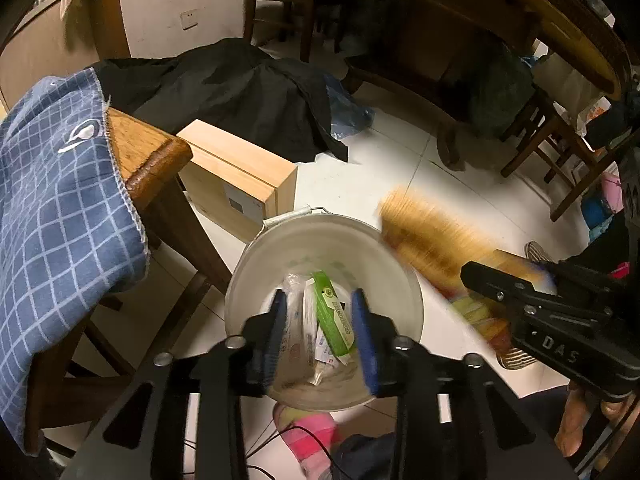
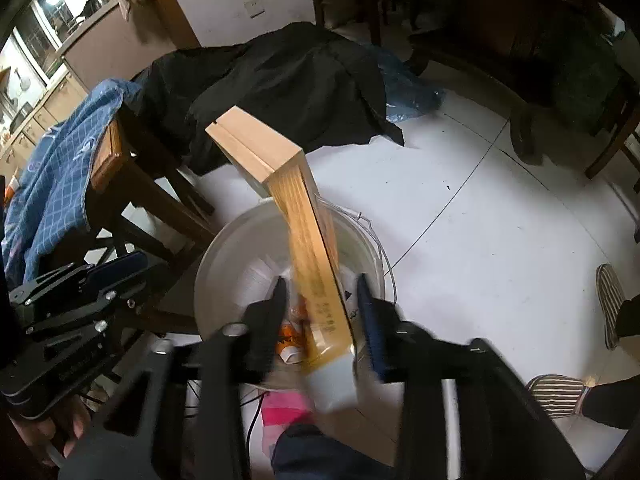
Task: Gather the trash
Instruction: 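Open both grippers above the white bucket to drop the boxes in, then swing both tools back over the table toward the remaining trash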
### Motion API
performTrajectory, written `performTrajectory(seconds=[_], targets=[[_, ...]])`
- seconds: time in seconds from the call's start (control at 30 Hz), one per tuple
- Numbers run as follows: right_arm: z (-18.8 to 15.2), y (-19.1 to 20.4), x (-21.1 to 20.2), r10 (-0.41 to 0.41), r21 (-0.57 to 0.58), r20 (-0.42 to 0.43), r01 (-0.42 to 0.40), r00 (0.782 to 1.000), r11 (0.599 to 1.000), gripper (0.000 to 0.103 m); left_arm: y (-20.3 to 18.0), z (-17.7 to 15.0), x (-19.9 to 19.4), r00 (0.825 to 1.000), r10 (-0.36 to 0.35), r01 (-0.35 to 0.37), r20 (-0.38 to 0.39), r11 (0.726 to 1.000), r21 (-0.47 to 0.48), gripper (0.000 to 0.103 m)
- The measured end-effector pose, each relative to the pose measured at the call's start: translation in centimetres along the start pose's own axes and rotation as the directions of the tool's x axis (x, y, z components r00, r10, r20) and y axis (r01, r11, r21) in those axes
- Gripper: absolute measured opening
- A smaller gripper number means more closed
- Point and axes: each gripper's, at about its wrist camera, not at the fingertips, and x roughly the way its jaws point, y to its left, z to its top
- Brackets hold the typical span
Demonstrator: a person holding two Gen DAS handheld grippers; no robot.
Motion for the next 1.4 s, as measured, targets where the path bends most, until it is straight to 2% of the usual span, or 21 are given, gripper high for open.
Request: performTrajectory(seconds=[0.13, 0.6, 0.67, 0.9, 1.0, 1.13, 1.23, 1.3, 1.4], targets=[[0.0, -0.4, -0.4, -0.001, 0.008, 0.015, 0.001, 1.0, 1.0, 0.046, 0.2, -0.1, -0.1, 1.0, 0.002, -0.002, 0.002, 1.0, -0.004, 0.041], [0.4, 0.3, -1.6, 0.01, -0.012, 0.042, -0.009, 0.999, 1.0, 0.046, 0.5, 0.1, -1.9, 1.0, 0.004, -0.004, 0.022, 1.0, -0.002, 0.041], [0.4, 0.5, -2.0, 0.022, -0.014, 0.058, -0.021, 0.998, 1.0, 0.049, 0.6, 0.1, -2.2, 1.0, 0.009, -0.009, 0.026, 1.0, -0.001, 0.041], [1.6, 4.1, -5.5, 0.104, -0.118, 0.159, -0.086, 0.982, 0.989, 0.051, 3.3, 0.4, -7.5, 0.993, 0.013, -0.01, 0.116, 0.999, -0.03, 0.041], [2.3, 6.8, -7.3, 0.167, -0.183, 0.198, -0.131, 0.966, 0.974, 0.052, 5.3, 0.4, -11.1, 0.984, 0.024, -0.013, 0.175, 0.998, -0.06, 0.041], [3.0, 11.3, -9.1, 0.264, -0.293, 0.211, -0.196, 0.941, 0.936, 0.066, 8.9, -0.5, -16.3, 0.966, 0.061, -0.032, 0.25, 0.993, -0.117, 0.044], [3.2, 15.1, -9.9, 0.341, -0.389, 0.188, -0.249, 0.921, 0.887, 0.068, 12.1, -1.6, -19.9, 0.952, 0.097, -0.049, 0.29, 0.984, -0.169, 0.047], [3.1, 17.8, -9.9, 0.377, -0.453, 0.161, -0.271, 0.912, 0.849, 0.07, 14.4, -2.5, -21.9, 0.944, 0.127, -0.063, 0.306, 0.976, -0.21, 0.047], [2.8, 22.8, -9.6, 0.427, -0.565, 0.105, -0.299, 0.898, 0.769, 0.072, 18.9, -4.8, -25.5, 0.928, 0.181, -0.079, 0.326, 0.95, -0.302, 0.047]])
